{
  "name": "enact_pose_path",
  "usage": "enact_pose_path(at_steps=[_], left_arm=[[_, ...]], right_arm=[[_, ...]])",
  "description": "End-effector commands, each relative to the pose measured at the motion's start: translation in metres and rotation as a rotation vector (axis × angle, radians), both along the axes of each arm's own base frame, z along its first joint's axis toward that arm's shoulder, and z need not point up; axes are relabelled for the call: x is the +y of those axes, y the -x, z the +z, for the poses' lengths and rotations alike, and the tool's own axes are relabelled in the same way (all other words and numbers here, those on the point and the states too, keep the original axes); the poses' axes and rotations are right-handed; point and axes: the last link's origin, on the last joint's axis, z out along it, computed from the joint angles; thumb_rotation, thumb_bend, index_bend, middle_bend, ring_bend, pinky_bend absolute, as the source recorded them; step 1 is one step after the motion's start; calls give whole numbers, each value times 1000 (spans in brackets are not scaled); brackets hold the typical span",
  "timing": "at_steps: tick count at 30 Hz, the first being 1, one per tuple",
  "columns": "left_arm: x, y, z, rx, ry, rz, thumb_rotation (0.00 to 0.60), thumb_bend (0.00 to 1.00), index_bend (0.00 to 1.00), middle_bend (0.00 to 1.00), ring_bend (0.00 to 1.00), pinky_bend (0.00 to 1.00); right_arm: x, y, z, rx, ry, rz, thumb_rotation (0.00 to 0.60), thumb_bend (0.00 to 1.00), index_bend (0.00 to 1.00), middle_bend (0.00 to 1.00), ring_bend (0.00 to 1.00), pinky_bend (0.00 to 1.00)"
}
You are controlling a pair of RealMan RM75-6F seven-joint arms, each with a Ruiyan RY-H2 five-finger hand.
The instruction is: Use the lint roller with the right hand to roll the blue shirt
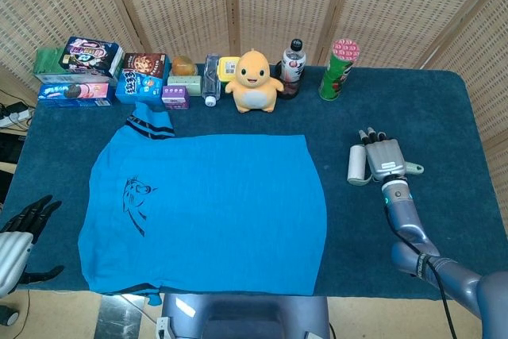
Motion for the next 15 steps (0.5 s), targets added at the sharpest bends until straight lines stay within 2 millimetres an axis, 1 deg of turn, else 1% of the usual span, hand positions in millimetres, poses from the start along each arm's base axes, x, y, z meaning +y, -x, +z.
enact_pose_path(at_steps=[1,4,6,8,10,11,13,15], left_arm=[[0,0,1,-3,0,2,600,121,0,0,0,131],[1,1,1,-5,1,3,600,120,0,0,0,131],[1,1,0,-4,7,2,600,120,0,0,0,131],[0,1,-1,-2,15,-3,600,120,0,0,0,131],[0,0,-1,0,19,-8,600,120,0,0,0,131],[-1,0,-3,4,29,-13,600,120,0,0,0,131],[-1,-1,-4,8,35,-19,600,122,0,0,0,131],[-1,-1,-5,13,35,-23,600,122,0,0,0,131]], right_arm=[[3,-6,17,-8,22,6,600,0,0,0,36,167],[9,-15,36,-36,53,50,600,0,0,0,24,141],[17,-21,50,-74,84,99,600,0,0,0,23,125],[28,-24,62,-131,111,155,600,0,0,0,23,116],[38,-25,69,-175,125,203,600,0,0,1,30,113],[53,-23,75,-238,141,257,600,0,0,2,35,113],[74,-14,81,-304,129,320,600,0,0,8,52,114],[86,-5,83,-327,128,343,600,0,0,15,57,116]])
